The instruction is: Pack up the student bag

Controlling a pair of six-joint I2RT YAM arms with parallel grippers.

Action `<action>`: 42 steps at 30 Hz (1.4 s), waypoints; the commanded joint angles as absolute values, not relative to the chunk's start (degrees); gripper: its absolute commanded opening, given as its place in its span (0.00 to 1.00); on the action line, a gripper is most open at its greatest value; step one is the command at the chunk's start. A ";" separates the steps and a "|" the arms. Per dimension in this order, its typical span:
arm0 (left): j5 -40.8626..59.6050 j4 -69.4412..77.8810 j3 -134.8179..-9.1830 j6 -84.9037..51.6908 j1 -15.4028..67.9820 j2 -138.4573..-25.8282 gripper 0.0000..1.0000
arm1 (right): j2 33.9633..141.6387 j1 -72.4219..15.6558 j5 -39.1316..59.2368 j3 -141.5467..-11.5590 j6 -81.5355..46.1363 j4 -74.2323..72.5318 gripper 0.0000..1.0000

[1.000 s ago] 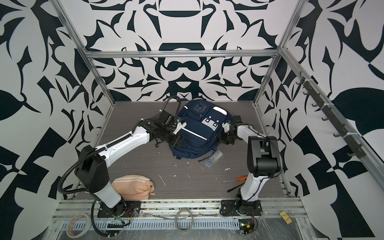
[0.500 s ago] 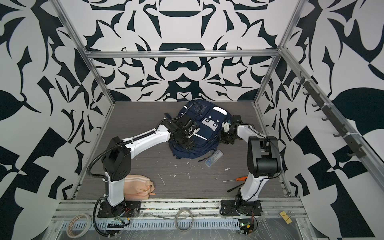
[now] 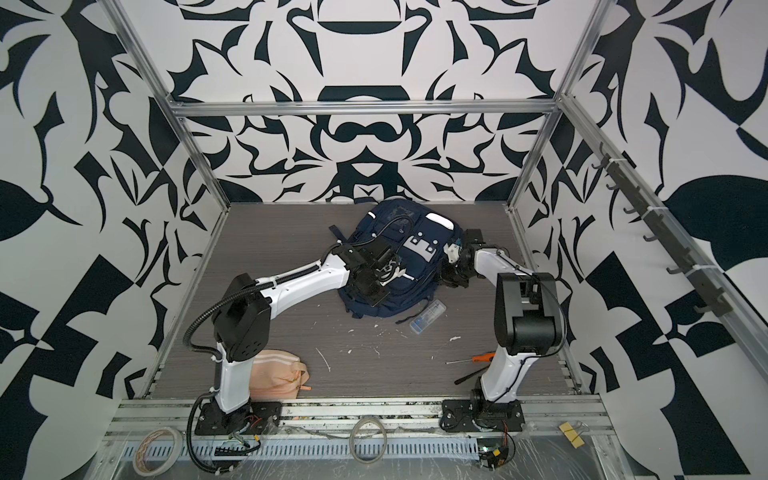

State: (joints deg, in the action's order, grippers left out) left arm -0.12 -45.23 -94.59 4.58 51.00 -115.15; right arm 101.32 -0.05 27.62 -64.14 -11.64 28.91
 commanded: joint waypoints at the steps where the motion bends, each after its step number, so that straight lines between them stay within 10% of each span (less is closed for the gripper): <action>1: -1.15 -47.22 -95.34 5.36 50.89 -115.95 0.13 | 100.13 -0.22 28.57 -66.87 -11.21 27.36 0.00; 6: -3.24 -47.03 -95.02 5.54 50.89 -115.47 0.00 | 100.02 -0.21 28.23 -66.40 -11.29 27.25 0.00; 42: 6.88 -24.84 -80.35 -21.15 16.44 -106.32 0.00 | 99.84 0.95 22.27 -67.19 -5.87 32.31 0.00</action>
